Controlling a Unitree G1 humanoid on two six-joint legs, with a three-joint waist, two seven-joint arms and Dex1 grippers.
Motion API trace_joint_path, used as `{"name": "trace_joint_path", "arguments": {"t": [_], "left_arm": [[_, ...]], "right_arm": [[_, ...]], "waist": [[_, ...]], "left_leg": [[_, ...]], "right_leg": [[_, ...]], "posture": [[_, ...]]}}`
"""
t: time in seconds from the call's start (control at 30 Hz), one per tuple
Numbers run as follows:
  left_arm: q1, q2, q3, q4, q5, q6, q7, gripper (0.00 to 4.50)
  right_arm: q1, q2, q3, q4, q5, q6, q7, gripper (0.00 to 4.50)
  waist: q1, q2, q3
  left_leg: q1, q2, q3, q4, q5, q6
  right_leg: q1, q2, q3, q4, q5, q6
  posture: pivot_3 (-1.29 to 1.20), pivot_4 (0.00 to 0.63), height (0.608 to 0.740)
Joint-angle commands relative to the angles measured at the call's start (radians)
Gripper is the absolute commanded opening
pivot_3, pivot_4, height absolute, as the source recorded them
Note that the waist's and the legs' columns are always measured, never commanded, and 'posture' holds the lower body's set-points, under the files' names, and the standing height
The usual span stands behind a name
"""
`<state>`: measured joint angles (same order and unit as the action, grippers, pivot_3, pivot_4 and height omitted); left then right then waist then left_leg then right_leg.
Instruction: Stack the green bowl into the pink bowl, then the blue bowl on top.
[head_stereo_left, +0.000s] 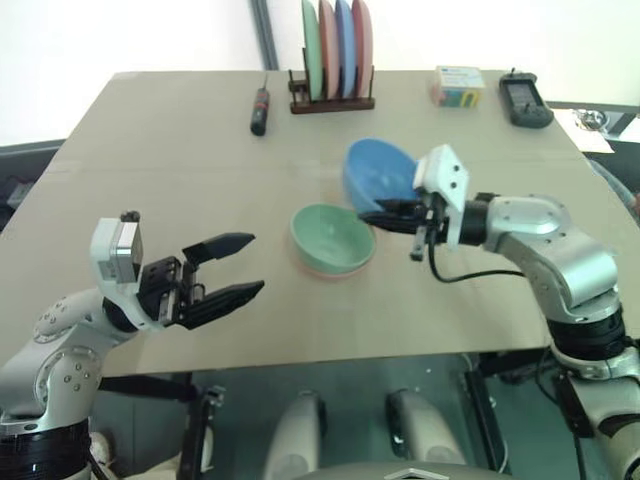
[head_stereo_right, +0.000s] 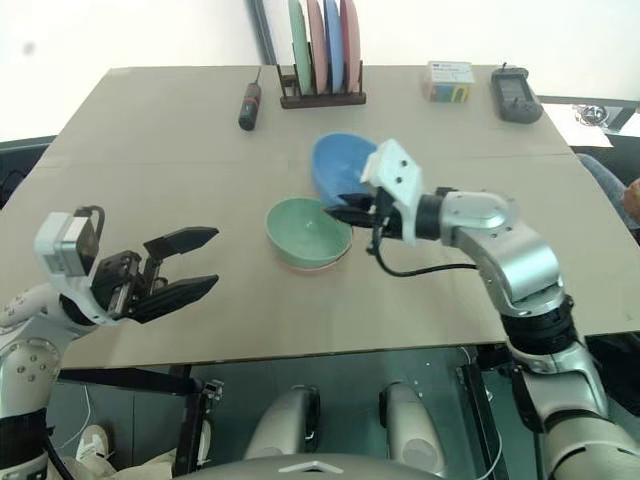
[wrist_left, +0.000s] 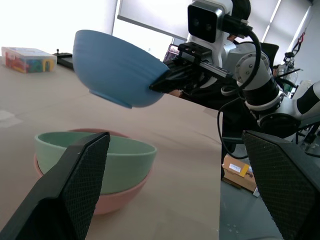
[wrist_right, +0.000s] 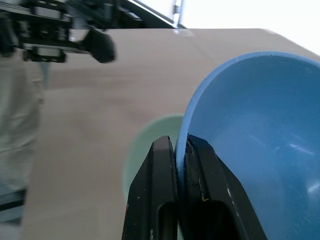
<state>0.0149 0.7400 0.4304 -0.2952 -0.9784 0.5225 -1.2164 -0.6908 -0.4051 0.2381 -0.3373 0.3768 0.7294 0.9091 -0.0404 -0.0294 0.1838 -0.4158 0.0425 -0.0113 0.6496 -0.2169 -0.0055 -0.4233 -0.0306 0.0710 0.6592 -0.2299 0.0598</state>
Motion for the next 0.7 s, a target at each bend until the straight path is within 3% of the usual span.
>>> {"name": "trace_joint_path", "arguments": {"t": [0.03, 0.13, 0.27, 0.4, 0.7], "left_arm": [[0.005, 0.023, 0.022, -0.043, -0.021, 0.025, 0.024, 4.5], [0.022, 0.039, 0.002, -0.055, 0.042, 0.018, 0.054, 4.5], [0.026, 0.021, -0.021, -0.052, 0.127, -0.03, 0.106, 4.5], [0.04, -0.027, -0.017, -0.065, 0.235, -0.14, 0.167, 4.5], [0.188, 0.012, 0.06, -0.109, 0.241, -0.151, 0.144, 4.5]], "right_arm": [[-0.04, 0.057, 0.049, 0.087, 0.011, -0.05, 0.029, 0.07], [-0.038, 0.068, 0.09, 0.104, 0.042, -0.043, 0.101, 0.94], [-0.022, 0.052, 0.068, 0.082, 0.075, -0.027, 0.118, 2.44], [0.013, -0.001, -0.03, 0.017, 0.065, -0.059, 0.047, 4.03], [0.324, -0.362, -0.328, -0.205, 0.114, -0.015, 0.059, 4.03]], "waist": [[-0.001, 0.0, 0.0], [-0.002, 0.0, 0.0], [0.0, 0.0, 0.0], [0.001, 0.0, 0.0], [0.001, 0.0, 0.0]], "left_leg": [[0.0, 0.0, 0.0, 0.0, 0.0, 0.0], [0.0, 0.0, 0.0, -0.001, 0.0, 0.0], [-0.001, 0.0, 0.0, -0.001, 0.0, 0.0], [0.0, 0.0, 0.0, -0.001, 0.0, 0.0], [-0.001, -0.001, 0.002, -0.002, 0.0, 0.0]], "right_leg": [[0.0, 0.0, 0.0, 0.0, 0.0, 0.0], [0.0, 0.0, 0.0, 0.0, 0.0, 0.0], [0.0, 0.0, 0.0, 0.0, 0.0, 0.0], [0.0, 0.0, 0.0, 0.0, 0.0, 0.0], [-0.001, -0.002, 0.0, -0.003, 0.0, 0.0]], "posture": [[0.0, 0.15, 0.74], [0.0, 0.15, 0.74], [0.0, 0.15, 0.74], [0.0, 0.15, 0.74], [0.0, 0.15, 0.74]]}}
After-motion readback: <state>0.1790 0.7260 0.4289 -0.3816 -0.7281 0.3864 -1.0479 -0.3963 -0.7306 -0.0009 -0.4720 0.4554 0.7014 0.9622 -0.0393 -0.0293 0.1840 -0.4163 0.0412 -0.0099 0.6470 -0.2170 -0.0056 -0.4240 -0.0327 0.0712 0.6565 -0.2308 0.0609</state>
